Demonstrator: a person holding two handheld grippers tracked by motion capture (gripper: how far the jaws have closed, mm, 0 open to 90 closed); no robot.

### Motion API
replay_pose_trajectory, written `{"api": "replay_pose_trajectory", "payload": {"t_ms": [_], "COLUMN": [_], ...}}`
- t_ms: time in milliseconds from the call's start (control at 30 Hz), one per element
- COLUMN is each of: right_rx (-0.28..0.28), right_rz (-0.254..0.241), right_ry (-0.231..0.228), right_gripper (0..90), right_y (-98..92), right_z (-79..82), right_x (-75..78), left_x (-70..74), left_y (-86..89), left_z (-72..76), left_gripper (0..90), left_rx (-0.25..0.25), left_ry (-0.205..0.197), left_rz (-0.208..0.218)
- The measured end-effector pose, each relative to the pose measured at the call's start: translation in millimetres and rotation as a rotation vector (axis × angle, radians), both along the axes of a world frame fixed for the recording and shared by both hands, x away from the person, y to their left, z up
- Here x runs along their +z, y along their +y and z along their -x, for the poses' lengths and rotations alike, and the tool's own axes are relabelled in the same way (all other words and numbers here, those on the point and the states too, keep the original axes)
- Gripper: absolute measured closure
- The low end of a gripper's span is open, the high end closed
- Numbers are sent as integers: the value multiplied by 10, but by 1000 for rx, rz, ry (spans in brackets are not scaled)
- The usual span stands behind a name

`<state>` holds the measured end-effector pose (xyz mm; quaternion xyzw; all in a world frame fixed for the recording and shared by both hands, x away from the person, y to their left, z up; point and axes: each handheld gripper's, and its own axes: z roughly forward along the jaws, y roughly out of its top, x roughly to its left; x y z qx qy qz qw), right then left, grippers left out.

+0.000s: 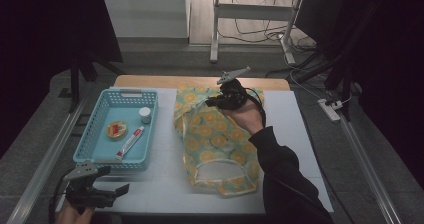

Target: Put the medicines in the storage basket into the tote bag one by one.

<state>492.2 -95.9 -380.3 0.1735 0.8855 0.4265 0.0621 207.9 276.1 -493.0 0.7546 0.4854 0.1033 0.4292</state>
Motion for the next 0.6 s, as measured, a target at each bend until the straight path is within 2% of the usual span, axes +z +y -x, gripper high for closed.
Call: {"api": "replay_pose_trajectory", "payload": {"t_ms": [67,167,267,467,600], "right_rx": [-1,-2,-3,-7,-6], "right_rz": [0,-1,2,-4,-1], "right_ry": [2,2,1,1,-1], "right_gripper": [900,900,900,900,900], "right_y": [-5,-12,-21,-37,-32], "right_z": [-3,-1,0,-5,-5], "right_x": [-5,-8,-9,-12,-18], "left_x": [31,73,104,136,140], "left_y": [8,19,37,69,62], "left_z": [-17,-53,-87,-170,-245], "left_gripper": [12,11,8,0,0], "left_rx": [0,-9,-20,-17,-16], "left_ry": [6,-3,-17,-12,5], "left_rz": [12,3,16,7,0]}}
